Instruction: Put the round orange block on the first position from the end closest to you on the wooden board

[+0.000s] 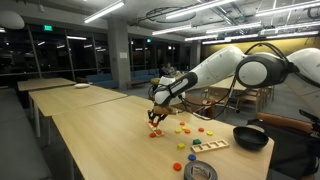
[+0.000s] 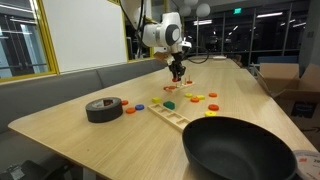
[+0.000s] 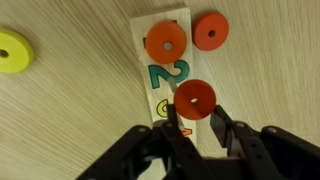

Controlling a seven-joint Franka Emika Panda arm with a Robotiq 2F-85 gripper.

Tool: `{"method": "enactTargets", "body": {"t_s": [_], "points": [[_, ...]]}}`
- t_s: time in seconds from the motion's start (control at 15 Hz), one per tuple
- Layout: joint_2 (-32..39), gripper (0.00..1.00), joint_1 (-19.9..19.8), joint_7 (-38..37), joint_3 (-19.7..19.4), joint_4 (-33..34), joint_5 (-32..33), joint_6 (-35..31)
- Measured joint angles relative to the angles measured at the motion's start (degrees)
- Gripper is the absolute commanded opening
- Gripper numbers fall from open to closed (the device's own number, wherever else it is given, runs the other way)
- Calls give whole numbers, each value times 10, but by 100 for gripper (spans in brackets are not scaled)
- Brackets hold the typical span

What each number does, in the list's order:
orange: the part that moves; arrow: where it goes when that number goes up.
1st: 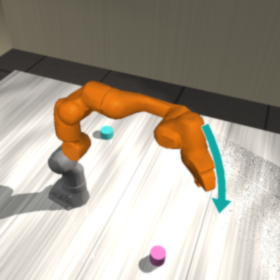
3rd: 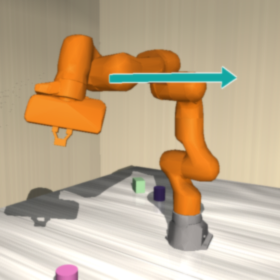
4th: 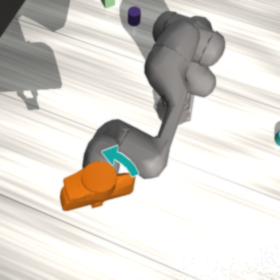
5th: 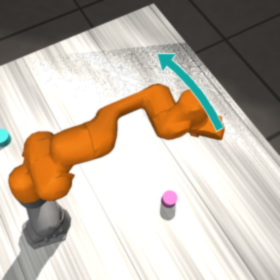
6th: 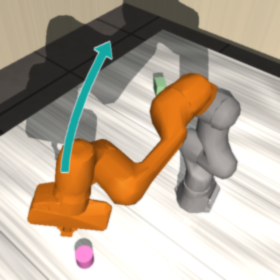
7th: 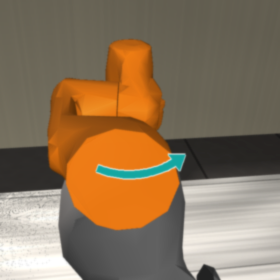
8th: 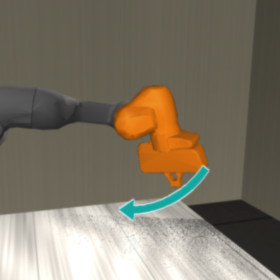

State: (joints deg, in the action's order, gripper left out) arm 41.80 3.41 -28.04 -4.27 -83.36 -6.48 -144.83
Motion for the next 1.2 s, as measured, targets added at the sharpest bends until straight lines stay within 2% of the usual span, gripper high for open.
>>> {"method": "enactTargets", "body": {"t_s": [1.2], "points": [[6, 16, 1, 0, -4, 25, 1, 94]]}}
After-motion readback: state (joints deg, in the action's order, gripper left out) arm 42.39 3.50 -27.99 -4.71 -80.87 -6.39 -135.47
